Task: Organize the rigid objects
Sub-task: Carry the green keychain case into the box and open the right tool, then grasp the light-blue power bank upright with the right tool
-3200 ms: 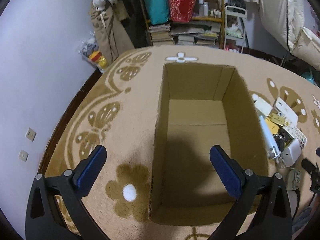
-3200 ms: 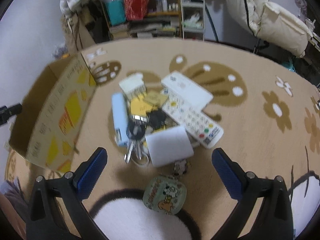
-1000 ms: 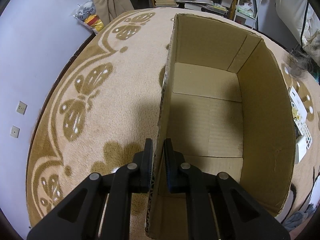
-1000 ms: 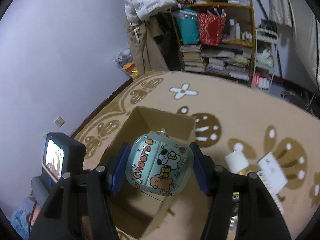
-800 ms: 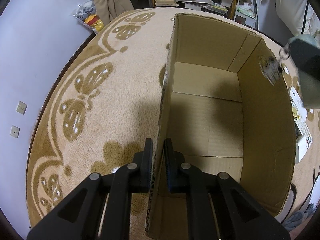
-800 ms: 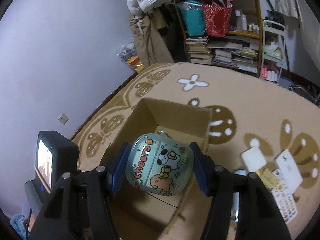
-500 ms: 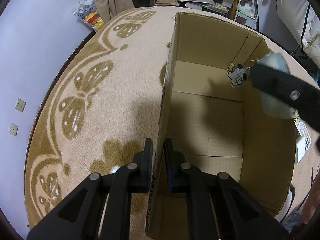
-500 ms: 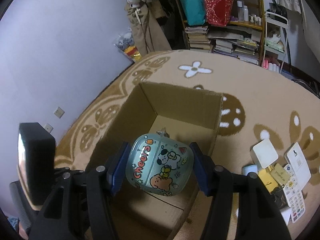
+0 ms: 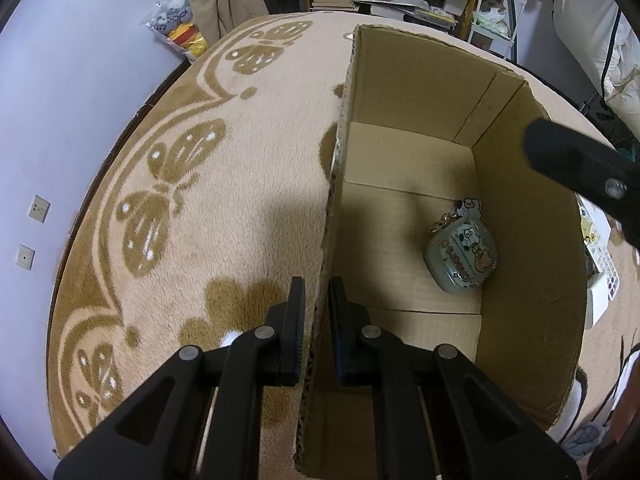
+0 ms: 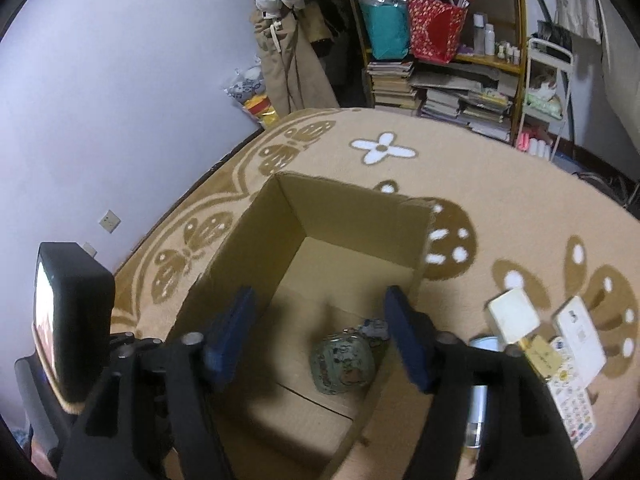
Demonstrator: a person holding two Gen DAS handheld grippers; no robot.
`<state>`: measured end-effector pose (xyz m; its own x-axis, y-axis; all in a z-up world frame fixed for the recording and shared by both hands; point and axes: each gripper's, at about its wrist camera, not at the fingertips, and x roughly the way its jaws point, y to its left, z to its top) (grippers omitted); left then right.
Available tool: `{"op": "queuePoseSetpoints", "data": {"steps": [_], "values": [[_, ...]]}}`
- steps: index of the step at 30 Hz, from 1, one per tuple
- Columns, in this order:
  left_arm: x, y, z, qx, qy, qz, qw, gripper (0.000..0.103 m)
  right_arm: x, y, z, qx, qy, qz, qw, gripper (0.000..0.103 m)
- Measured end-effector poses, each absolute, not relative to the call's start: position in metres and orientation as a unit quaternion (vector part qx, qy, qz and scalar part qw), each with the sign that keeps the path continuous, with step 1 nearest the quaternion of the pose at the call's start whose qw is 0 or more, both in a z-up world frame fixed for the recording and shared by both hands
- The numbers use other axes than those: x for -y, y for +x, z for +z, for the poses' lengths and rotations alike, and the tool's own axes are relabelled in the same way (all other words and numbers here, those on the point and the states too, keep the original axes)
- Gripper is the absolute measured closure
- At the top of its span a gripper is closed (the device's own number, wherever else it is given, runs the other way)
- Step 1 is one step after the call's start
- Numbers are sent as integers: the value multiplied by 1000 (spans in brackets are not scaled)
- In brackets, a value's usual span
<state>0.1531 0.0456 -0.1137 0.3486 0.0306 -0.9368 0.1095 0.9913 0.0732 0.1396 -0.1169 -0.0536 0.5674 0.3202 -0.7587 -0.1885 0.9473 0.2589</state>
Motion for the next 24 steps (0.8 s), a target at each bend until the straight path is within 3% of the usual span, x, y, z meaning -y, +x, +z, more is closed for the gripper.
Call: {"op": "queuePoseSetpoints", "data": {"steps": [5, 13, 24], "values": [[-46, 153, -114, -569, 65, -24, 819, 92, 132, 130, -42, -425, 55, 129, 894, 7], [-46, 153, -113, -570, 66, -23, 819, 92, 171, 123, -50, -433, 60, 99, 894, 6], [-46, 153, -113, -570, 66, -23, 819, 92, 205, 121, -113, -483, 59, 59, 872, 6]]}}
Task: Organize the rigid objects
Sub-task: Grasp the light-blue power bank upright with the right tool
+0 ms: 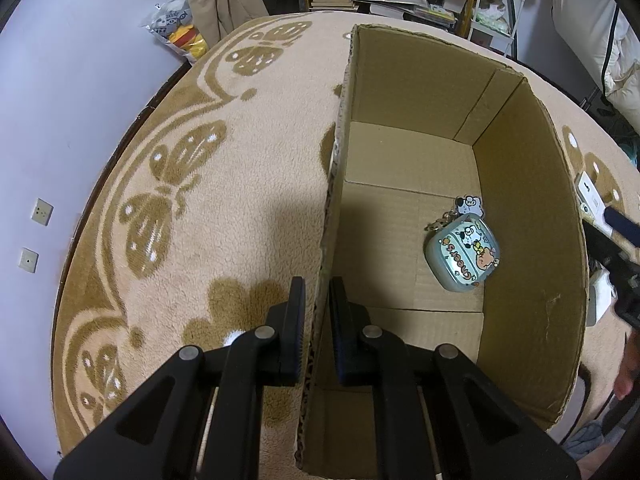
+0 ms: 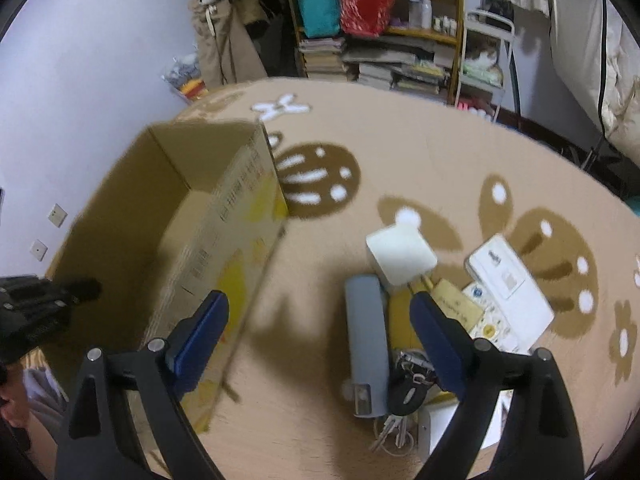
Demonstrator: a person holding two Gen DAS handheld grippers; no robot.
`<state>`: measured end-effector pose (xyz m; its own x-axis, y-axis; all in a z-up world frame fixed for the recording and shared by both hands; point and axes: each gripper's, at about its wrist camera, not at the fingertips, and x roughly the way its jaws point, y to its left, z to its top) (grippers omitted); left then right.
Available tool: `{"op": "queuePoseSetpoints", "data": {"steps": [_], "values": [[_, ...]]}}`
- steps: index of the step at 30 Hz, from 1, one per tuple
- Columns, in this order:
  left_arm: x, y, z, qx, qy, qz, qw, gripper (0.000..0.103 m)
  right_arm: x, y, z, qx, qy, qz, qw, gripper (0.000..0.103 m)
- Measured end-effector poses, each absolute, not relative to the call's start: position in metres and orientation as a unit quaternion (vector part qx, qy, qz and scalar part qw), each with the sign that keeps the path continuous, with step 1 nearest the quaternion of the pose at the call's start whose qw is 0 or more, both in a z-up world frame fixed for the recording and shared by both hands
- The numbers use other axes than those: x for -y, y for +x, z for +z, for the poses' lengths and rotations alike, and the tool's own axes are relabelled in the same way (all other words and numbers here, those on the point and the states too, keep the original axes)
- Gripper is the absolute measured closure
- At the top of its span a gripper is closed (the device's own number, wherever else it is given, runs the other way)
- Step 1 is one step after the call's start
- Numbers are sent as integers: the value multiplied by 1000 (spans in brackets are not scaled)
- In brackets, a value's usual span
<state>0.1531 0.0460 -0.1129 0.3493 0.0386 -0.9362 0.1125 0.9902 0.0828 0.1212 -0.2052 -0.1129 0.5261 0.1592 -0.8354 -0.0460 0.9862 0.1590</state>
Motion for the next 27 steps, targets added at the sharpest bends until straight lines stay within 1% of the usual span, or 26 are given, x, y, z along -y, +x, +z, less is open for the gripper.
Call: {"op": "queuePoseSetpoints", "data": {"steps": [4, 7, 11, 12, 13, 17, 18, 20, 25, 27], "values": [[-46, 153, -112, -570, 69, -22, 819, 92, 211, 121, -136, -499, 56, 46, 864, 7], [-47, 153, -111, -570, 72, -21, 818, 92, 212, 123, -150, -513, 60, 43, 855, 16], [-46, 152, -111, -570, 73, -21, 818, 92, 214, 125, -165, -530, 59, 35, 845, 19], [-46, 152, -111, -570, 73, -21, 818, 91, 215, 125, -167, -533, 61, 34, 844, 24], [-46, 152, -111, -570, 74, -19, 818, 91, 215, 126, -170, -536, 61, 30, 842, 26], [-43, 150, -111, -568, 88, -15, 818, 91, 214, 125, -175, -537, 69, 36, 840, 28], [-41, 150, -111, -568, 91, -14, 818, 91, 213, 125, -176, -537, 70, 40, 840, 30], [-39, 149, -111, -567, 98, -13, 818, 91, 209, 126, -180, -548, 68, 40, 833, 42], [-33, 148, -113, -562, 122, -5, 818, 90, 206, 126, -184, -548, 70, 36, 833, 43], [-29, 146, -113, -558, 139, 0, 818, 89, 206, 125, -183, -547, 64, 27, 835, 54]]}}
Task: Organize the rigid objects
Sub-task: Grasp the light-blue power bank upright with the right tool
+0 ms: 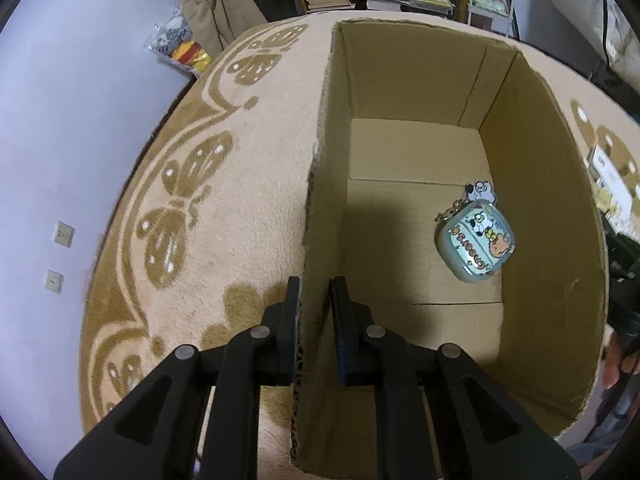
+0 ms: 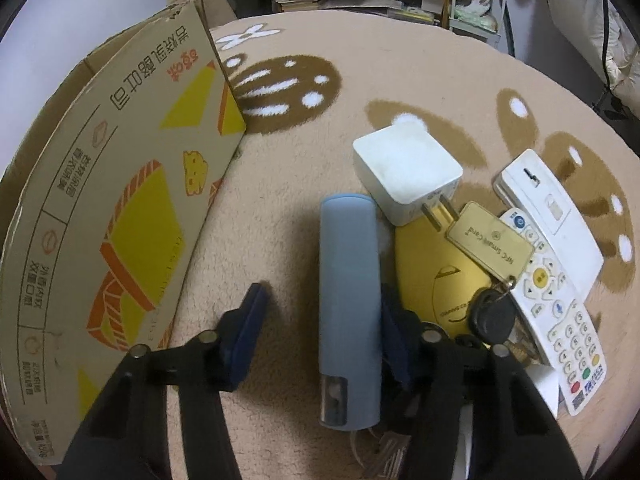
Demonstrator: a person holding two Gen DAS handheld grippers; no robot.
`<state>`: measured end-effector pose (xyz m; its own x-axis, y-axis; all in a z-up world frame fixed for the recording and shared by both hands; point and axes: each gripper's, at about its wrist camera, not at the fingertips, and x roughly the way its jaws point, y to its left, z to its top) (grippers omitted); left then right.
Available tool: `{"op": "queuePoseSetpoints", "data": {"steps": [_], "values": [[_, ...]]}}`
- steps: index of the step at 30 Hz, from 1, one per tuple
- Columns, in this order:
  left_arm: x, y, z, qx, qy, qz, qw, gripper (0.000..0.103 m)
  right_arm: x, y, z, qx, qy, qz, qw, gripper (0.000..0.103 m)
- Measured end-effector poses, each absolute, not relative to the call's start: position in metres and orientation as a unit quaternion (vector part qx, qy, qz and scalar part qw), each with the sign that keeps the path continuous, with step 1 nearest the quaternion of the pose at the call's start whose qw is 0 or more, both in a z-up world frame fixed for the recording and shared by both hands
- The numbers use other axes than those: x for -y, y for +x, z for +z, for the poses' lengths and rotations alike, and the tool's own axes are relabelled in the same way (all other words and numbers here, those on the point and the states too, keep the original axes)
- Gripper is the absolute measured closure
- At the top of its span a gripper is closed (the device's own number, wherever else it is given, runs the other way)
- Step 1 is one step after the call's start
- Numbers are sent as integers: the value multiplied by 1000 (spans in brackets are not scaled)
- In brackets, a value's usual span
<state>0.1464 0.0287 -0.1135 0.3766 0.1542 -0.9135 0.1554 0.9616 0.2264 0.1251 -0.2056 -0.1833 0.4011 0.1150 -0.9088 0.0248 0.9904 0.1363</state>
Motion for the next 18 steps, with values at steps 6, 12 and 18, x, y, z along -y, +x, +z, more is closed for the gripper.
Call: {"op": "queuePoseSetpoints", "data": {"steps": [6, 12, 18], "values": [[-27, 147, -114, -557, 147, 5, 817, 88, 214, 112, -170, -522, 88, 23, 848, 74], [-25, 146, -113, -557, 149, 5, 817, 89, 209, 101, -141, -486, 108, 46, 866, 74], [-25, 146, -114, -558, 147, 4, 817, 90, 199, 103, -95, -439, 121, 75, 887, 74]]}}
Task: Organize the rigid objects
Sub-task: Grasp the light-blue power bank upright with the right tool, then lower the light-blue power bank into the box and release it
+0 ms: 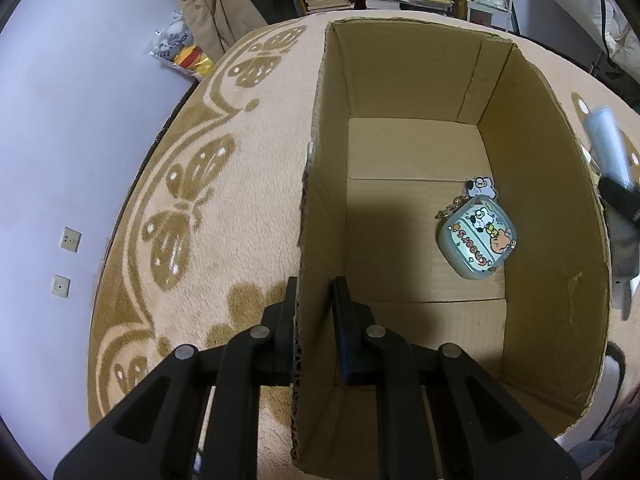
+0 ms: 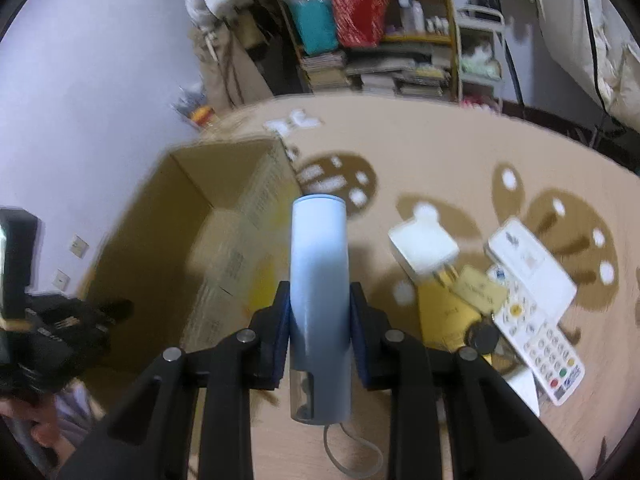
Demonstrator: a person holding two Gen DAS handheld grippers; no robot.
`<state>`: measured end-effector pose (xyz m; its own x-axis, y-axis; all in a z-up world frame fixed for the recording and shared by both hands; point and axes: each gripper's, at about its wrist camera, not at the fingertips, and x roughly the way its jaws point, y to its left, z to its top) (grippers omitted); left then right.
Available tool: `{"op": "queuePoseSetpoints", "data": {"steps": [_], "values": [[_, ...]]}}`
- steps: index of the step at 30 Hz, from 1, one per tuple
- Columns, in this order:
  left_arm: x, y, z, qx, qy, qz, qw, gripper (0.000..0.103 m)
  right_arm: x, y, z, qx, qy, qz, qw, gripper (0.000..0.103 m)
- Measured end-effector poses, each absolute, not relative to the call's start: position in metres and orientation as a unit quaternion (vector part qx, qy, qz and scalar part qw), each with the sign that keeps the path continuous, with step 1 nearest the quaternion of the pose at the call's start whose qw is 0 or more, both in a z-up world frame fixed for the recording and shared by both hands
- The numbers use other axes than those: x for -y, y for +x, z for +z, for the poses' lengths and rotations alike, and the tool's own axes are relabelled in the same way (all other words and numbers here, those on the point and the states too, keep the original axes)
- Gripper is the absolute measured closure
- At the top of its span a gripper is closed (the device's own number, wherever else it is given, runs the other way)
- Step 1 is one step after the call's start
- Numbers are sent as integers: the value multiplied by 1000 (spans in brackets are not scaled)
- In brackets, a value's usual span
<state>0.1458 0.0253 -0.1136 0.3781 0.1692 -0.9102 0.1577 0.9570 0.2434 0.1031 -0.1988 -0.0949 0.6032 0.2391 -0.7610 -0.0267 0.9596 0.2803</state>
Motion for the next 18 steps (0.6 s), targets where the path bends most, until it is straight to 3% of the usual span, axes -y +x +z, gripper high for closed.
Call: {"op": "queuePoseSetpoints", "data": {"steps": [9, 18], "values": [[-25, 145, -114, -558, 145, 3, 817, 90, 173, 116, -31, -386, 111, 114, 909, 74], [-25, 146, -115, -558, 145, 3, 817, 90, 151, 131, -21, -384, 139, 133, 903, 74]]}}
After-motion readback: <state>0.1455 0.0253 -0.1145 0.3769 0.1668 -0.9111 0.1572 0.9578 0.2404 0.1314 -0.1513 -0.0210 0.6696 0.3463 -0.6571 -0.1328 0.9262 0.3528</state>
